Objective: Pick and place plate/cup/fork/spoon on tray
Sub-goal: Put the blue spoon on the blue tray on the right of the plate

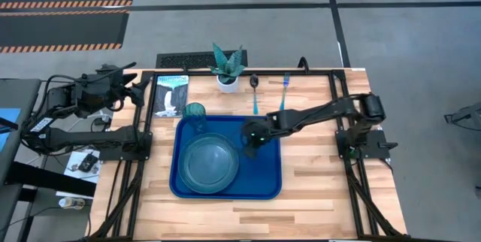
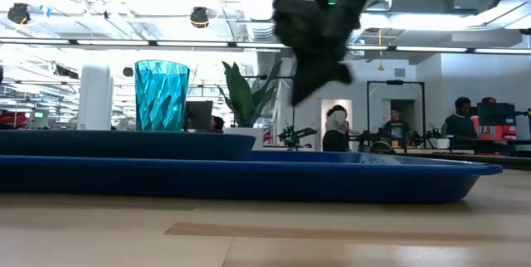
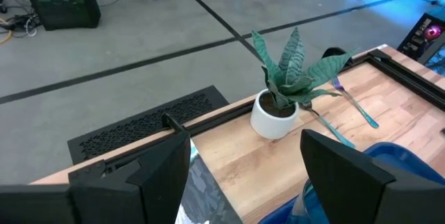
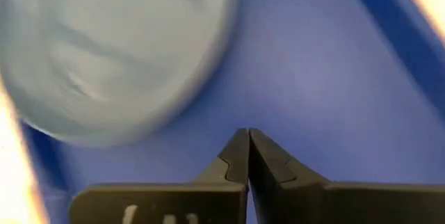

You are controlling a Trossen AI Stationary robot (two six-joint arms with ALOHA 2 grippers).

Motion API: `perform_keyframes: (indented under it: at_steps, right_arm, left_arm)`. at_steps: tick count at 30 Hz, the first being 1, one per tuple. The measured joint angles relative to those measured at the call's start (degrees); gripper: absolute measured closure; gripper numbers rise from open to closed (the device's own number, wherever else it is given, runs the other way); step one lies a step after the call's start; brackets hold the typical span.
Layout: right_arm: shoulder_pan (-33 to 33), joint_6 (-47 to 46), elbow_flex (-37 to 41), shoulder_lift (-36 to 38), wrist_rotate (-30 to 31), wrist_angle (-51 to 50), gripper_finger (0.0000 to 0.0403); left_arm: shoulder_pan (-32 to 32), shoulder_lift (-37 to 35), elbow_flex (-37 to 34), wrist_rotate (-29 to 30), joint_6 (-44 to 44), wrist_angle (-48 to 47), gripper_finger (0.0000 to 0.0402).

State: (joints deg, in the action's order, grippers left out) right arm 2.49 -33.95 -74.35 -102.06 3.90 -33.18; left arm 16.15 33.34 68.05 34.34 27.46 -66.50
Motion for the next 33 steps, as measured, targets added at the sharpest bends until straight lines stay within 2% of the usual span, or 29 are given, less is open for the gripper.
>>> perform_keyframes:
  at_steps: [3, 7, 11, 14, 18, 21, 28, 33]
  right_arm:
    - [-1.3, -2.9, 0.0, 3.2, 5.5, -10.6, 0.038]
    - [-7.4, -5.0, 0.2, 6.1, 6.9, -20.3, 0.036]
    - [-15.0, -3.7, 1.1, 8.0, 9.0, -19.6, 0.0311]
    - [-20.6, -0.7, 1.2, 7.4, 7.8, -14.6, 0.0262]
    - [-26.0, 1.2, 0.7, 3.4, 5.1, -4.1, 0.0203]
    - [-28.5, 1.3, -3.5, -2.4, 3.9, -3.4, 0.0179]
    - [-30.1, 3.7, -18.0, -15.1, 2.9, -11.6, 0.018]
    - [-29.7, 4.5, -21.2, -19.6, 2.3, -16.3, 0.0185]
  left_arm:
    - [0.0, 0.0, 0.0, 0.0, 0.0, 0.0, 0.014]
    - [0.0, 0.0, 0.0, 0.0, 1.1, 0.0, 0.014]
    - [0.0, 0.0, 0.0, 0.0, 1.3, 0.0, 0.014]
    - [0.0, 0.0, 0.0, 0.0, 1.3, 0.0, 0.014]
    - [0.0, 0.0, 0.0, 0.0, 1.7, 0.0, 0.014]
    - [0.0, 0.0, 0.0, 0.1, 1.7, 0.0, 0.014]
    - [0.0, 0.0, 0.0, 0.5, 1.7, 0.0, 0.014]
    - [0.0, 0.0, 0.0, 0.5, 1.2, -0.1, 0.014]
